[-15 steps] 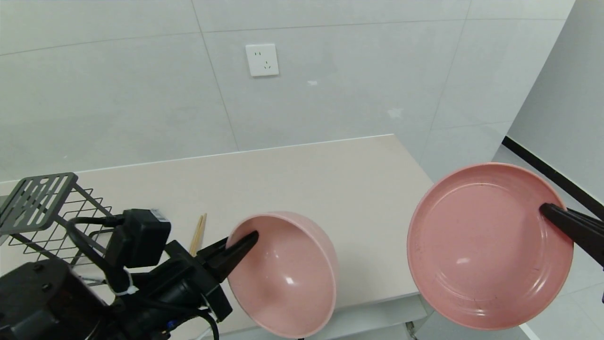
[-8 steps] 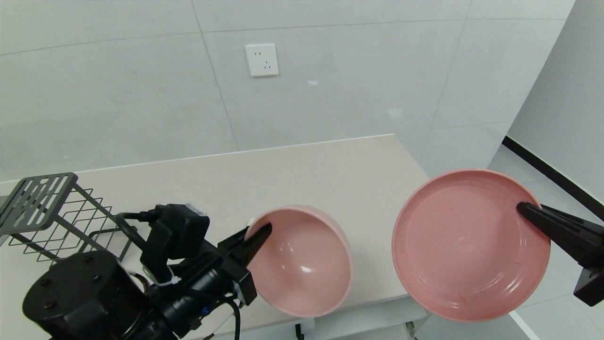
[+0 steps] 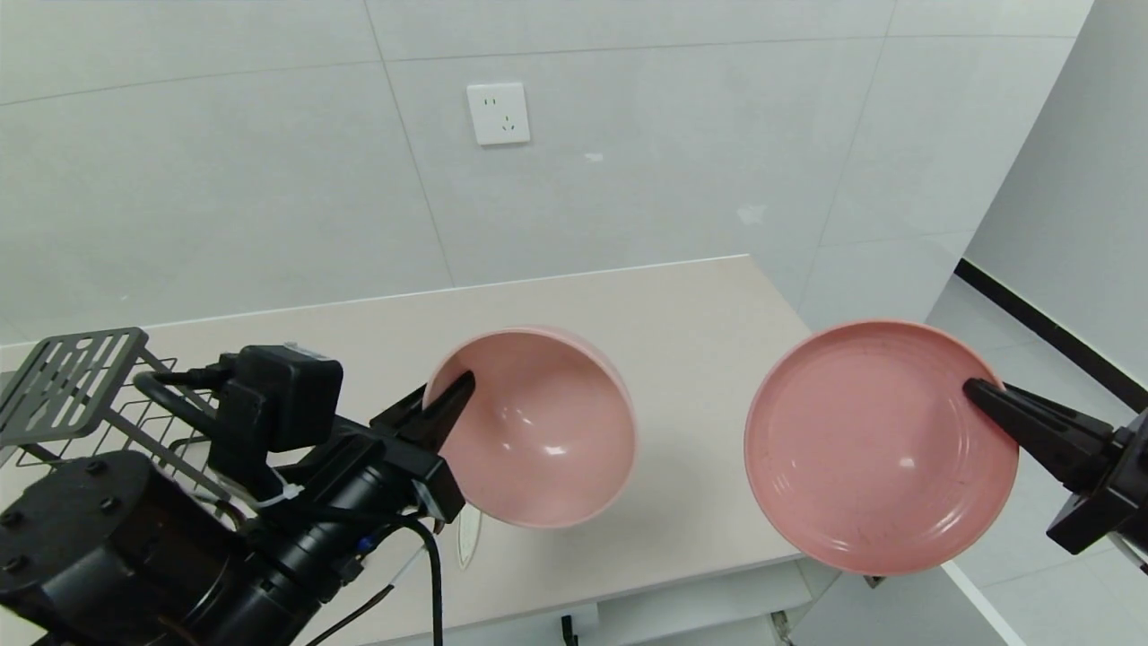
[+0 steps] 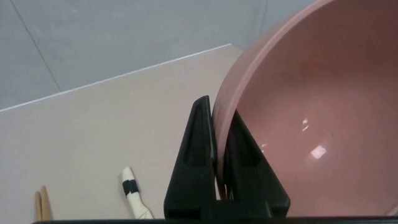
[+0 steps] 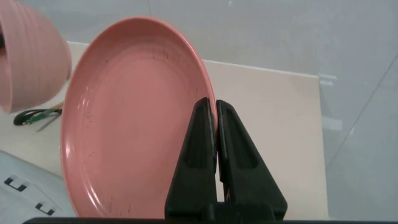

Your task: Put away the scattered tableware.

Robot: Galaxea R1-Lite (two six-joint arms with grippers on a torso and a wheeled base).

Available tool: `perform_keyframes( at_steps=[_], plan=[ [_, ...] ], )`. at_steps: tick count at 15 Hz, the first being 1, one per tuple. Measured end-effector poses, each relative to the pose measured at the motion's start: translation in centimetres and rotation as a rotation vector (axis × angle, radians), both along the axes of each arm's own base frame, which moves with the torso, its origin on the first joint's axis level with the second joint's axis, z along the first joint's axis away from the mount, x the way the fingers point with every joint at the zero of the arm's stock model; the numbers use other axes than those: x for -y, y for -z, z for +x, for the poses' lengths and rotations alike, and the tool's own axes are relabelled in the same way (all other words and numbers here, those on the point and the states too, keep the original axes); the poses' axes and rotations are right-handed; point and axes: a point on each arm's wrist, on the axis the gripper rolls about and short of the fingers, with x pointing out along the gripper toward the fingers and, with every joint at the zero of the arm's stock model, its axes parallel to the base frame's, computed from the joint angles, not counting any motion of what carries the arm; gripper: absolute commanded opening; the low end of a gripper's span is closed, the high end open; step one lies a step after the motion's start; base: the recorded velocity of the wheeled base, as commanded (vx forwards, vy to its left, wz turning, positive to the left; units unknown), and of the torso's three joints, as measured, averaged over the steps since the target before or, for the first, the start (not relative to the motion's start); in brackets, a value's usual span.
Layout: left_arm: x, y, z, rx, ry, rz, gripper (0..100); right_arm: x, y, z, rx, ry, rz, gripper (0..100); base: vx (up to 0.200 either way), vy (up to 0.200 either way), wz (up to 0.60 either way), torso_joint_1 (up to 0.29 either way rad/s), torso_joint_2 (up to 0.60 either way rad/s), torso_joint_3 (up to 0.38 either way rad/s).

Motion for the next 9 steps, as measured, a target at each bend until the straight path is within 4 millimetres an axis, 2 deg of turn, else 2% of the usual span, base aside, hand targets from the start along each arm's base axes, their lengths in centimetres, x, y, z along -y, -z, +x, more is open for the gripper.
perform_keyframes(
  at_steps=[6, 9],
  plan=[
    [-0.31, -0.45, -0.42, 0.015, 0.001, -0.013, 0, -0.03, 0.46, 0.34, -0.024, 0.004, -0.006, 0, -0.200, 0.000, 0.00, 0.001, 0.00, 0.002],
    [-0.52, -0.39, -0.77, 0.013, 0.003, -0.011, 0, -0.02, 0.24, 0.29, 0.001, 0.003, -0.001, 0, 0.000, 0.000, 0.00, 0.000, 0.00, 0.000]
  ],
)
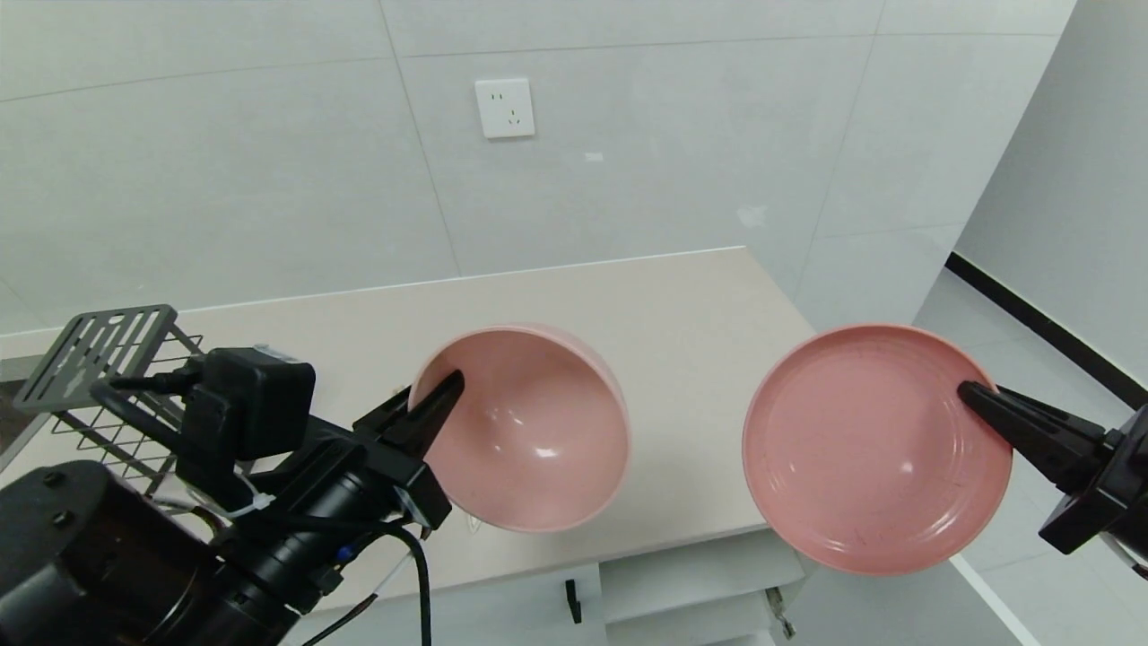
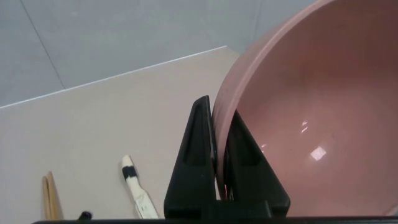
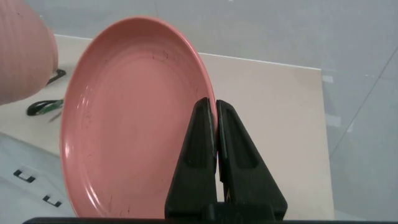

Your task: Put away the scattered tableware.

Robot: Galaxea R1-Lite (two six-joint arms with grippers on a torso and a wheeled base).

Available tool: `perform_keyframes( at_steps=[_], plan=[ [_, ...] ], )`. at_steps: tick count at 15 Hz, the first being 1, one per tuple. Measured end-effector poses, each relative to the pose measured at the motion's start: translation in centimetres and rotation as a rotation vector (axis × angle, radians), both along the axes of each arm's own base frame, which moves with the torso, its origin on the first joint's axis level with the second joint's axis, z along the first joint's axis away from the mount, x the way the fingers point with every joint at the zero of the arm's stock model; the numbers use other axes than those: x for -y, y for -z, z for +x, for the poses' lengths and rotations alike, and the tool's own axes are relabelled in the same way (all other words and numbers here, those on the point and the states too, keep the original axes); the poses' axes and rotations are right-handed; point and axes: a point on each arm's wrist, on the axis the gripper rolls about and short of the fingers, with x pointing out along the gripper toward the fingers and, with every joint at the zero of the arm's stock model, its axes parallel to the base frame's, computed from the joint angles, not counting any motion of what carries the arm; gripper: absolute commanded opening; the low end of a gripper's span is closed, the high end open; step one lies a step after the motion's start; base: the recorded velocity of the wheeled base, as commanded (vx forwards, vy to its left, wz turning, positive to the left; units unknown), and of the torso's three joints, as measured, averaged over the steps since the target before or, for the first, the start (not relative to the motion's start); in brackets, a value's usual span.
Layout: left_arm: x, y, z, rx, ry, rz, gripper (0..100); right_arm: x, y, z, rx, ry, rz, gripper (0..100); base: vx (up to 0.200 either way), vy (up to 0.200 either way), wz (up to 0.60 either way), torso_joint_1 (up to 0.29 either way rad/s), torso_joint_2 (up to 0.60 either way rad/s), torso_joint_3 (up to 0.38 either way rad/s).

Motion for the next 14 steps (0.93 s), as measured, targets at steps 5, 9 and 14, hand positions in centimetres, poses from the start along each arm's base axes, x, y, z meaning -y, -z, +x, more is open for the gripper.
perform_keyframes(
  at_steps=[5, 9, 14],
  plan=[
    [0.4, 0.2, -1.0, -0.007, 0.044, 0.008, 0, 0.0, 0.5, -0.2, 0.017, 0.012, -0.070, 0, 0.000, 0.000, 0.00, 0.000, 0.00, 0.000],
    [0.6, 0.5, -1.4, -0.018, 0.065, 0.019, 0, 0.0, 0.9, -0.2, 0.006, 0.011, -0.083, 0, 0.000, 0.000, 0.00, 0.000, 0.00, 0.000],
    [1.2, 1.8, -2.3, -0.068, 0.120, 0.064, 0, -0.1, 1.2, -0.4, -0.003, 0.007, -0.092, 0, 0.000, 0.000, 0.00, -0.108, 0.23, 0.123]
  ],
)
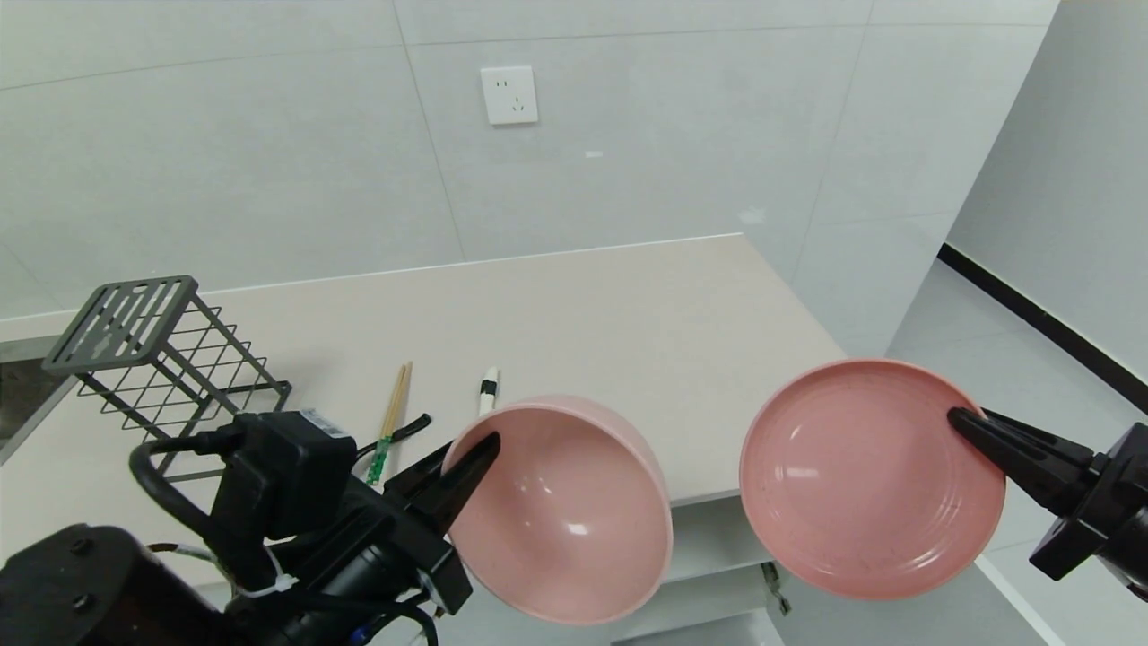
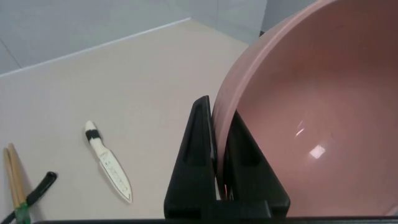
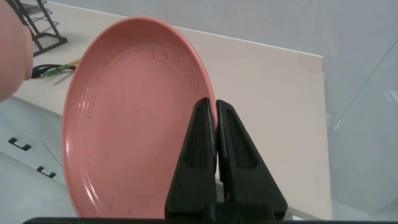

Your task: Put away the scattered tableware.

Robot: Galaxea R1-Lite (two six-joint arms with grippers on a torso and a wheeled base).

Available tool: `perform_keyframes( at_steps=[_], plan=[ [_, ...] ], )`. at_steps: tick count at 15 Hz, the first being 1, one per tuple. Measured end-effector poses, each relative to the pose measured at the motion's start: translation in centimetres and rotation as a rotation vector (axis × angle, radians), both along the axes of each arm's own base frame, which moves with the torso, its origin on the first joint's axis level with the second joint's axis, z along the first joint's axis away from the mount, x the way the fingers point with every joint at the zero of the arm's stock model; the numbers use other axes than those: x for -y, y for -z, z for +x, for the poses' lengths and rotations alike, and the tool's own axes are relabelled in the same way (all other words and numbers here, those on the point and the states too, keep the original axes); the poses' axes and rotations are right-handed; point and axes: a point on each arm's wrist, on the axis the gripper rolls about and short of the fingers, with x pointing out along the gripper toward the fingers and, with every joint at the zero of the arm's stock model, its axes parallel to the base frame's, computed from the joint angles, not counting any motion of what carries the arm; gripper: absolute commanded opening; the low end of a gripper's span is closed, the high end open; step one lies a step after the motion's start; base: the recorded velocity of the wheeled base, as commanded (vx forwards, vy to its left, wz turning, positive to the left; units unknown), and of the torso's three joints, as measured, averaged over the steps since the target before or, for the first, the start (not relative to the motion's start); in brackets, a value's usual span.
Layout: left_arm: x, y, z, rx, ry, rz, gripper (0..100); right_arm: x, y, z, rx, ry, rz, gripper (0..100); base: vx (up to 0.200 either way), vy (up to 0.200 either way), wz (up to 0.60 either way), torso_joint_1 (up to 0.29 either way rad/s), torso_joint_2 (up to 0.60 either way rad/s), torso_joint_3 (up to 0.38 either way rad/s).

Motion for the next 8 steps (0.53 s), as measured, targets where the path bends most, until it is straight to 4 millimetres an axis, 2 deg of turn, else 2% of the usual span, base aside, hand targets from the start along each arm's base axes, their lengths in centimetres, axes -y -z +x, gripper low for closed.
perform_keyframes(
  at_steps=[8],
  plan=[
    [1.00, 1.19, -0.73, -0.041, 0.060, 0.043, 0, -0.02, 0.08, 0.11, 0.002, 0.000, 0.001, 0, 0.000, 0.000, 0.00, -0.170, 0.34, 0.171]
  ],
)
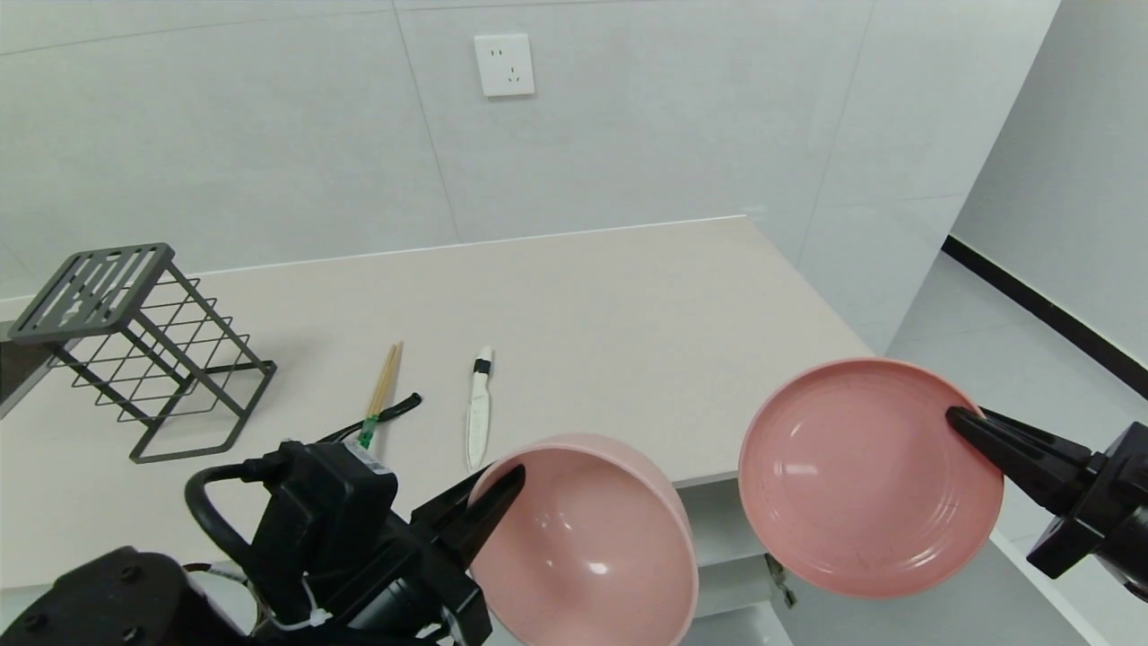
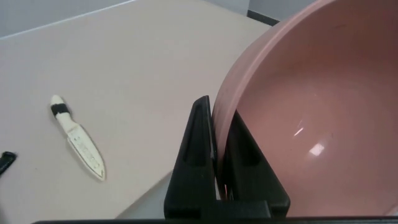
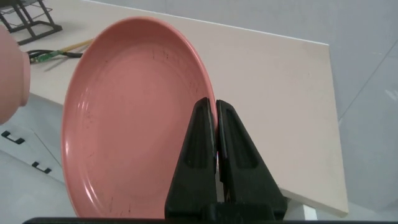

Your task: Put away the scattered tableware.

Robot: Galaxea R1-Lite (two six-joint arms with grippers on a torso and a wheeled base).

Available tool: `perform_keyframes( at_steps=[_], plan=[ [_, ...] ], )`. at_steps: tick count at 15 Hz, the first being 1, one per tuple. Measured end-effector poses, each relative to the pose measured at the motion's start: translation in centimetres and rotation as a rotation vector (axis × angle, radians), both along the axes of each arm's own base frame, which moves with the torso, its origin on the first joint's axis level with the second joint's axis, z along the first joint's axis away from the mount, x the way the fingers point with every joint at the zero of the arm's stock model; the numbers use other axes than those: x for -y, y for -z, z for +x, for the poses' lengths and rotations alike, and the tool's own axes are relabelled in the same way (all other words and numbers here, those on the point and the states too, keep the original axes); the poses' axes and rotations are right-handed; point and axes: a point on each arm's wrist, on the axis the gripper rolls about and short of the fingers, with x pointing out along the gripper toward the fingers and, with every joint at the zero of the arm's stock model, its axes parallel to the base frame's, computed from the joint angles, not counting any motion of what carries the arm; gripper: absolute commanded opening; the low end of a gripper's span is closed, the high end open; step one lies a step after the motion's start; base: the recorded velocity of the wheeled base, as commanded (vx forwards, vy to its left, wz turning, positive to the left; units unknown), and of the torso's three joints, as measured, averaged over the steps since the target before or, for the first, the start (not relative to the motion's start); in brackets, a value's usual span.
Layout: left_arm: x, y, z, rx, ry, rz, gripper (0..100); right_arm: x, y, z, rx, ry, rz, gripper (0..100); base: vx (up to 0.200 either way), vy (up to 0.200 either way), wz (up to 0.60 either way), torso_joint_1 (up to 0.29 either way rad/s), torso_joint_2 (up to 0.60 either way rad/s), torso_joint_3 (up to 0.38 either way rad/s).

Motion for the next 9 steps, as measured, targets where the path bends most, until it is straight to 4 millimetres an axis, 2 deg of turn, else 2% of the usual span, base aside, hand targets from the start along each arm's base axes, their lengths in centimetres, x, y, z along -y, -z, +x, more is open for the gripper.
perform_keyframes(
  at_steps=[7, 9],
  plan=[
    [0.40, 0.74, -0.07, -0.025, 0.015, 0.029, 0, 0.00, 0.35, -0.01, -0.018, 0.001, -0.007, 0, 0.000, 0.000, 0.00, -0.264, 0.52, 0.251],
    [0.34, 0.90, -0.13, -0.031, 0.016, 0.036, 0, 0.00, 0.39, 0.00, -0.019, 0.001, -0.010, 0, 0.000, 0.000, 0.00, -0.195, 0.38, 0.188]
  ],
)
